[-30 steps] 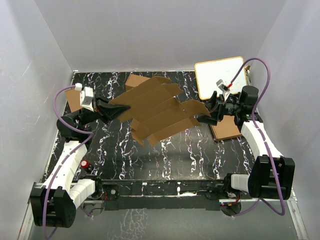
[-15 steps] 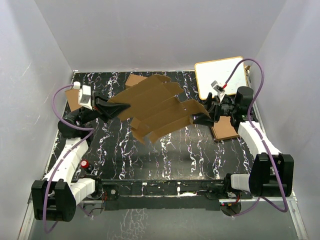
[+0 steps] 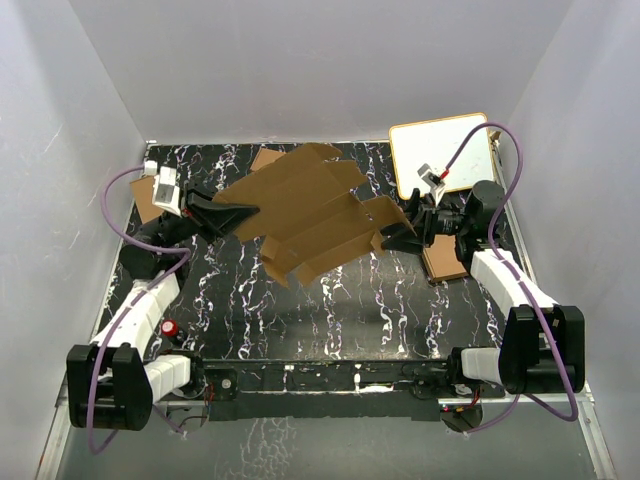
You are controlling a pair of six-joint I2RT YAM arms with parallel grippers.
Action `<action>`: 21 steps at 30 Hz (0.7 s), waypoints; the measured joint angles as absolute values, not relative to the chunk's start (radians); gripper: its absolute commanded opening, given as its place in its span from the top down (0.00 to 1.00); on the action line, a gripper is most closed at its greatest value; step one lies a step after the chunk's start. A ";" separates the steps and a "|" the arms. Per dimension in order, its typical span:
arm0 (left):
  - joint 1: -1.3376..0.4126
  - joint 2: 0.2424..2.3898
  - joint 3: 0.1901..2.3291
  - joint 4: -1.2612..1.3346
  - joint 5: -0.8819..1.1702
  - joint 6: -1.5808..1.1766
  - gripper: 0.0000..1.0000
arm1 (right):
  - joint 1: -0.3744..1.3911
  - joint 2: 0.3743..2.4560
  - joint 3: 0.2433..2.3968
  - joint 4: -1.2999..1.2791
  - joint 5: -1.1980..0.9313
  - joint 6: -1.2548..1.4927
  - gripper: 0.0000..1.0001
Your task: Fold the paper box
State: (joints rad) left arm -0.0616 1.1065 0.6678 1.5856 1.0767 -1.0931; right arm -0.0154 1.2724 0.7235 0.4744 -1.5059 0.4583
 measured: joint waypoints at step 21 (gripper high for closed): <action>-0.061 1.145 0.624 1.602 1.024 -1.169 1.00 | 0.038 1.273 0.723 0.528 -1.516 0.500 0.92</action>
State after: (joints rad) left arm -0.0608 1.1454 0.6239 1.6016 1.0237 -1.1687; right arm 0.0383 1.2728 0.7235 0.5282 -1.5158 0.4995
